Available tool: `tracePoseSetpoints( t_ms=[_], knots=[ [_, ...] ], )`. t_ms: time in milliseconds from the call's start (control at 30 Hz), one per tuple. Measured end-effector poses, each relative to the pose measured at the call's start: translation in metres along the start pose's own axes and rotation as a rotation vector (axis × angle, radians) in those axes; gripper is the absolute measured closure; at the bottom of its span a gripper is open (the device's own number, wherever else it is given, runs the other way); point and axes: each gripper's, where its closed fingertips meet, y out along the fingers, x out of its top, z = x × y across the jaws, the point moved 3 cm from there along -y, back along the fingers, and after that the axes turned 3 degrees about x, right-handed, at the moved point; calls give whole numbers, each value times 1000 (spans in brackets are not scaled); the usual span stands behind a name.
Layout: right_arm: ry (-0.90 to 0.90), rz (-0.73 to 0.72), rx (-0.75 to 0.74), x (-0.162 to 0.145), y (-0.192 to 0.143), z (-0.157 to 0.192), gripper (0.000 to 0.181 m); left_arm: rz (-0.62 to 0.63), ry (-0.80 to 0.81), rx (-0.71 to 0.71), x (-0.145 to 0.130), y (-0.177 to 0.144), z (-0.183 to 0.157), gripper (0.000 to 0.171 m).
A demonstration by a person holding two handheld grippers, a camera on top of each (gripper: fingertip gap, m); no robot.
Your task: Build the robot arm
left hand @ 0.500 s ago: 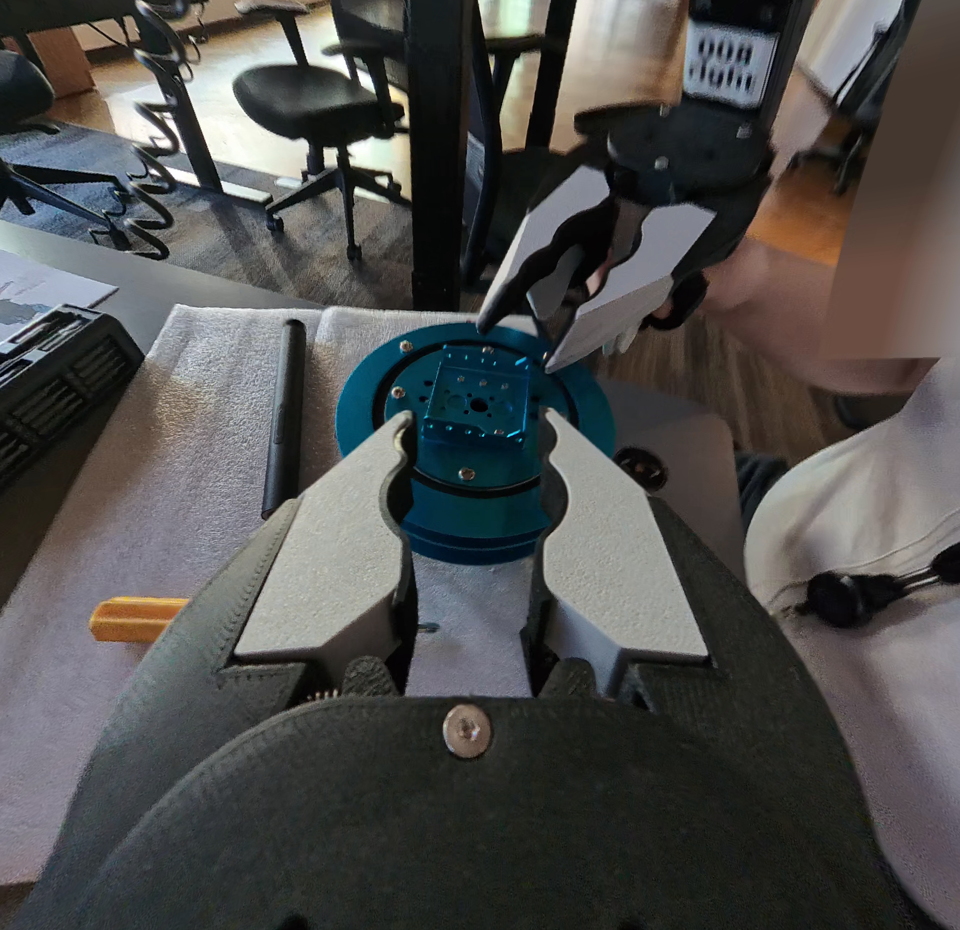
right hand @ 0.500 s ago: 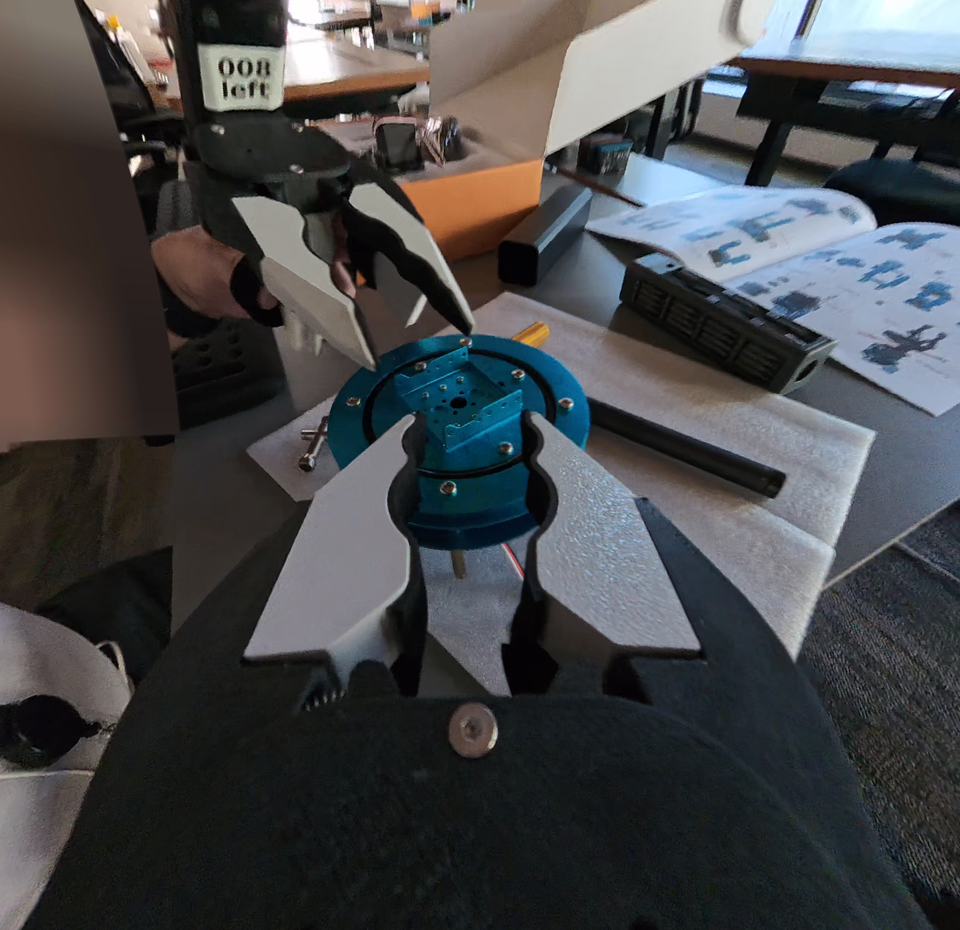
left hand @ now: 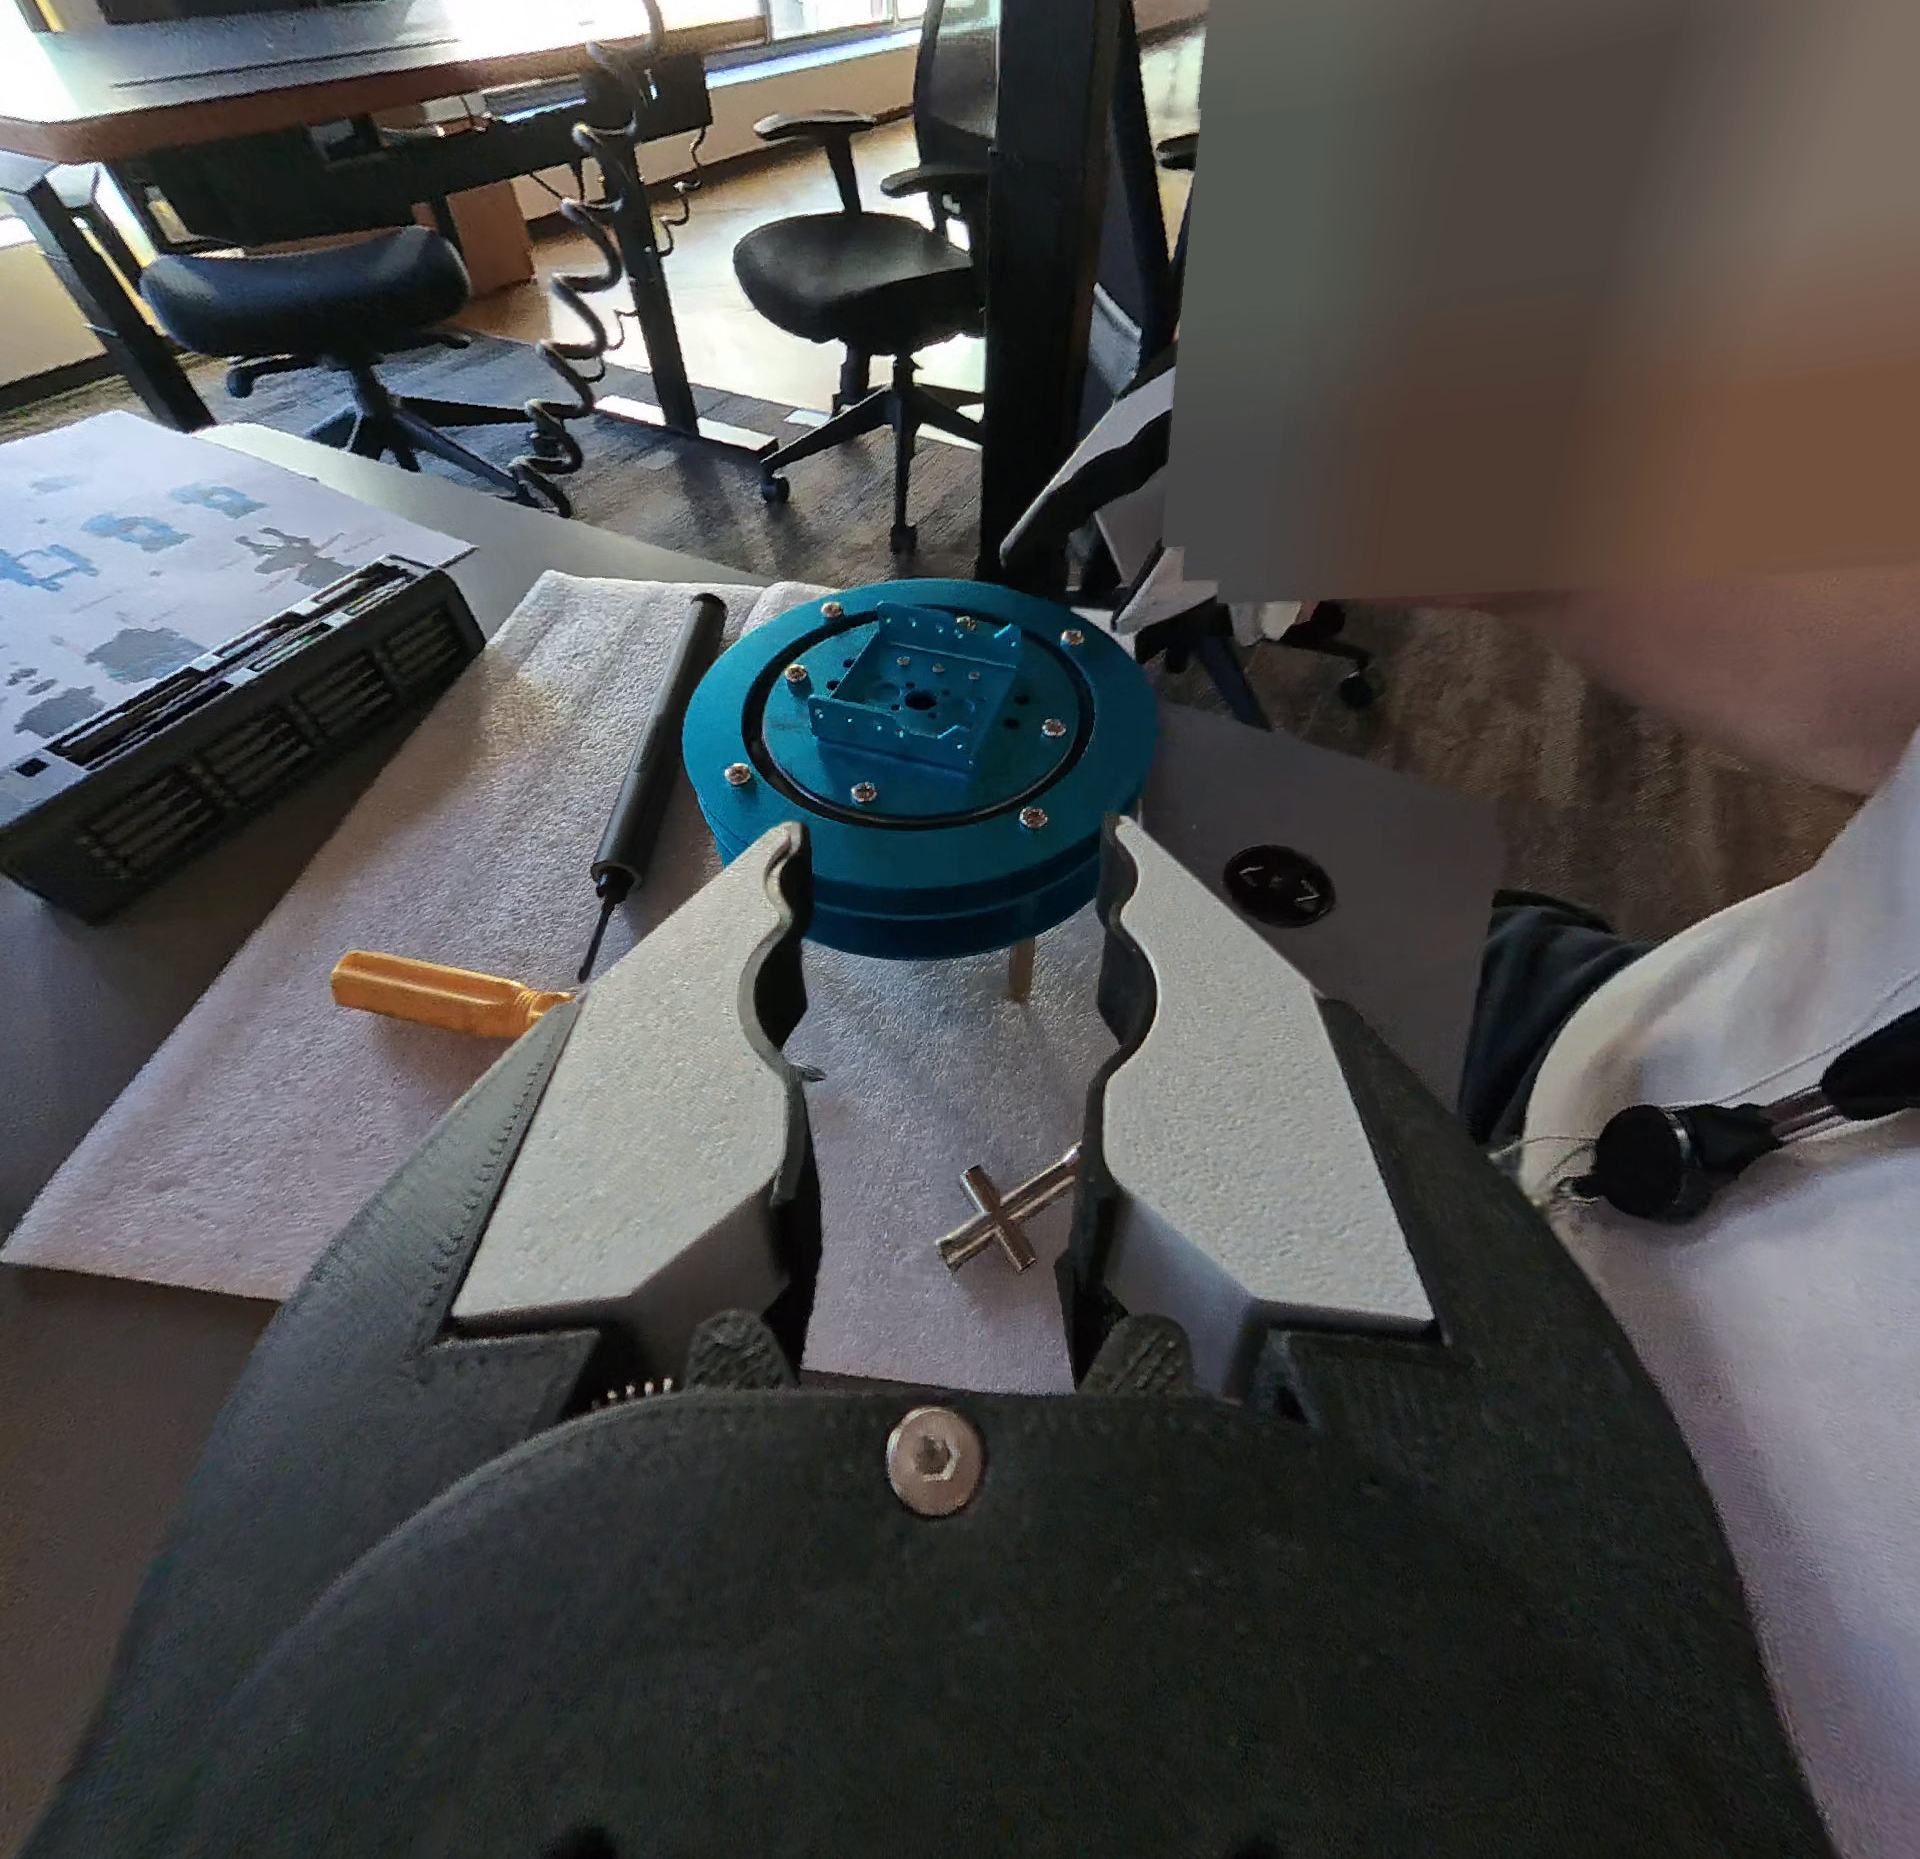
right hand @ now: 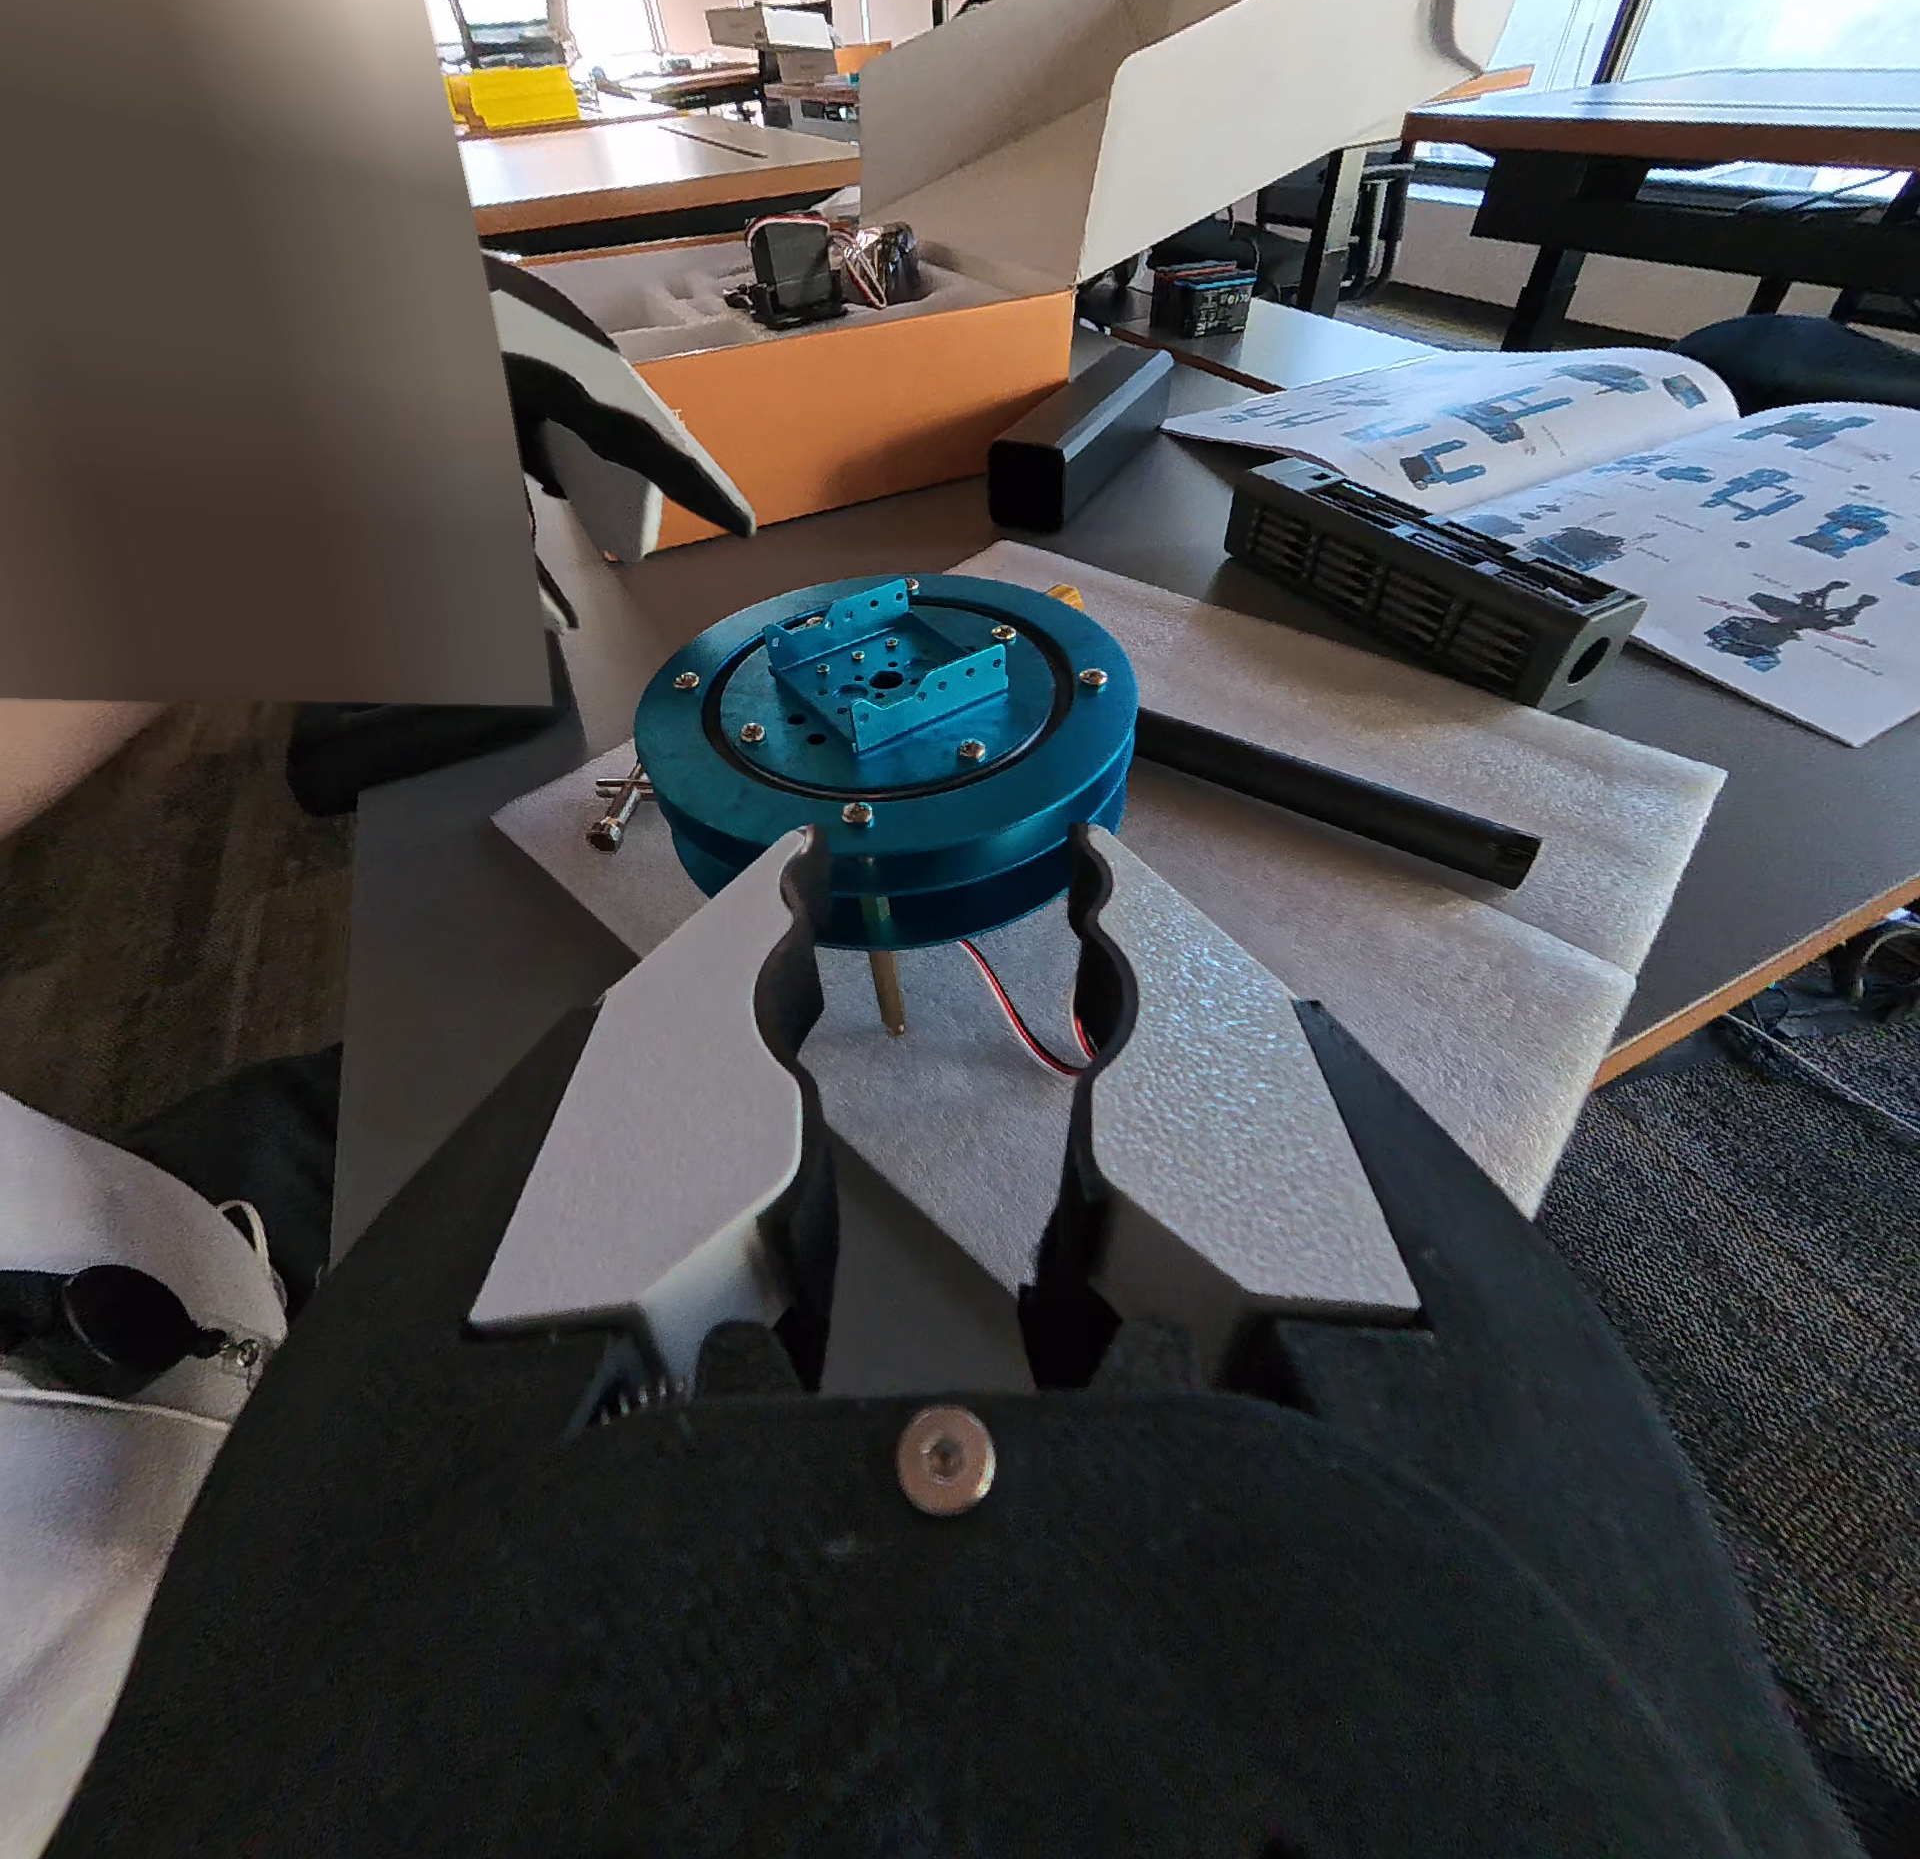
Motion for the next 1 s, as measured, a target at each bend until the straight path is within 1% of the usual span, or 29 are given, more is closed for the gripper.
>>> tracePoseSetpoints(
  t_ms=[100,233,300,333,400,500,600,633,733,833,867,967,1000],
  knots=[
    [-41,3,11,1,2,4,132,39,113,67,-3,9,-2,115],
    [-172,21,21,-2,1,14,118,148,346,161,-12,21,-8,106],
    [-311,52,-2,-7,4,19,111,193,481,235,-16,25,-6,100],
    [-396,74,-18,-10,6,21,109,191,535,255,-16,26,-8,100],
    [-559,120,-89,-14,11,22,108,161,592,292,-11,26,-10,104],
    [-701,131,-166,-13,19,23,114,165,616,296,-12,30,-13,106],
    [-746,137,-166,-13,25,28,123,156,610,302,-10,34,-18,107],
    [-752,142,-159,-13,25,30,128,155,610,312,-11,35,-18,110],
    [-752,161,-163,-10,25,30,131,147,631,339,-10,37,-20,120],
    [-758,164,-178,3,27,25,138,109,655,358,-3,38,-22,138],
    [-751,165,-172,8,28,23,138,96,661,365,1,38,-22,141],
    [-693,176,-123,19,34,14,139,78,651,374,12,38,-17,141],
    [-679,171,-119,23,36,10,141,81,642,363,15,39,-15,136]
  ],
)
